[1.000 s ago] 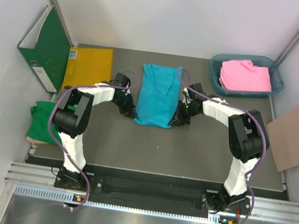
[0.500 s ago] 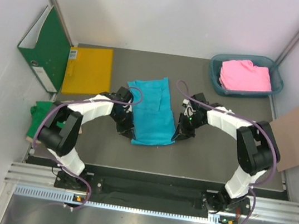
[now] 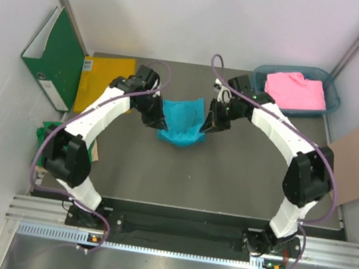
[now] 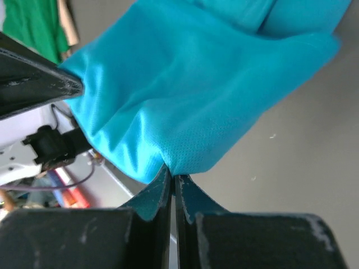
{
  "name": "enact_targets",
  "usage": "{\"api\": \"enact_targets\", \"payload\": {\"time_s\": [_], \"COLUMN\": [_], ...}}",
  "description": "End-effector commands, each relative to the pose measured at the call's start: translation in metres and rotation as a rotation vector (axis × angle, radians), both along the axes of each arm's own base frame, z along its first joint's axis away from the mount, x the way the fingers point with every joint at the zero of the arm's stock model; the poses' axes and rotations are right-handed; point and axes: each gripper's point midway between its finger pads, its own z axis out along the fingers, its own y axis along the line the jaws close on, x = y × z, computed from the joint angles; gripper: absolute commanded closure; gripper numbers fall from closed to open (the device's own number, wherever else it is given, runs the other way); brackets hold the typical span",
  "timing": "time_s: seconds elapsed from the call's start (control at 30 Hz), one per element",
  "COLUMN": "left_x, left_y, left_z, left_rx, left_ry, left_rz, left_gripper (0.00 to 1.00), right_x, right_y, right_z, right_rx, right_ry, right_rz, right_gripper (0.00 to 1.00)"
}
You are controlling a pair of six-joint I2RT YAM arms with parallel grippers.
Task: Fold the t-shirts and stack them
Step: Fold the long partially folded tshirt into a neat square
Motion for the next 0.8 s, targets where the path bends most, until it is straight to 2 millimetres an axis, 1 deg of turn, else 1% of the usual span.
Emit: {"api": "enact_targets", "payload": {"time_s": [0.0,0.03,0.07,0.1,0.13,0.17,0.23,0.27,0.33,0.37,0.43,0.5,0.53,0.57,0.63,0.67,0.73,0.77], "left_x": [0.044,0.057,0.064,0.074,0.085,0.093,0.111,0.118,0.131,0.136,0.143,0.150,0.154,0.157,0.165,0.168,0.176,0.179], "left_y": [0.007,0.006,0.008,0.008,0.008,0.008,0.013,0.015,0.016,0.019,0.021,0.024,0.025,0.027,0.030,0.034,0.038,0.042], "left_z": [0.004,0.003,0.002,0.003,-0.001,-0.003,-0.008,-0.008,-0.012,-0.015,-0.021,-0.022,-0.026,-0.027,-0.031,-0.033,-0.037,-0.039], "left_rx": [0.021,0.024,0.023,0.006,0.003,-0.002,-0.010,-0.017,-0.026,-0.026,-0.028,-0.034,-0.032,-0.033,-0.032,-0.027,-0.032,-0.033], "left_ry": [-0.050,-0.061,-0.067,-0.083,-0.082,-0.090,-0.095,-0.101,-0.111,-0.109,-0.098,-0.101,-0.100,-0.103,-0.104,-0.103,-0.096,-0.094], "left_rz": [0.031,0.031,0.036,0.042,0.050,0.055,0.081,0.090,0.109,0.119,0.137,0.151,0.155,0.161,0.164,0.175,0.185,0.194], "left_gripper": [1.00,1.00,1.00,1.00,1.00,1.00,1.00,1.00,1.00,1.00,1.00,1.00,1.00,1.00,1.00,1.00,1.00,1.00], "right_x": [0.051,0.062,0.078,0.089,0.097,0.110,0.125,0.136,0.146,0.154,0.161,0.170,0.173,0.177,0.184,0.190,0.198,0.204], "right_y": [0.002,0.002,0.007,0.007,0.008,0.012,0.011,0.013,0.014,0.015,0.017,0.020,0.024,0.027,0.031,0.033,0.036,0.039], "right_z": [0.003,0.003,0.000,0.000,-0.005,-0.009,-0.015,-0.020,-0.023,-0.028,-0.033,-0.042,-0.042,-0.047,-0.048,-0.048,-0.046,-0.047], "right_rx": [-0.042,-0.051,-0.051,-0.049,-0.052,-0.050,-0.043,-0.038,-0.026,-0.021,-0.006,0.008,0.021,0.029,0.046,0.060,0.077,0.085], "right_ry": [-0.107,-0.131,-0.142,-0.155,-0.158,-0.161,-0.166,-0.176,-0.188,-0.195,-0.195,-0.199,-0.198,-0.200,-0.206,-0.223,-0.236,-0.253], "right_rz": [0.029,0.033,0.039,0.036,0.038,0.037,0.026,0.019,0.010,0.005,-0.003,-0.010,-0.016,-0.020,-0.035,-0.040,-0.065,-0.070], "right_gripper": [0.99,0.99,0.99,0.98,0.98,0.98,0.98,0.98,0.97,0.97,0.95,0.94,0.94,0.93,0.91,0.89,0.82,0.82]}}
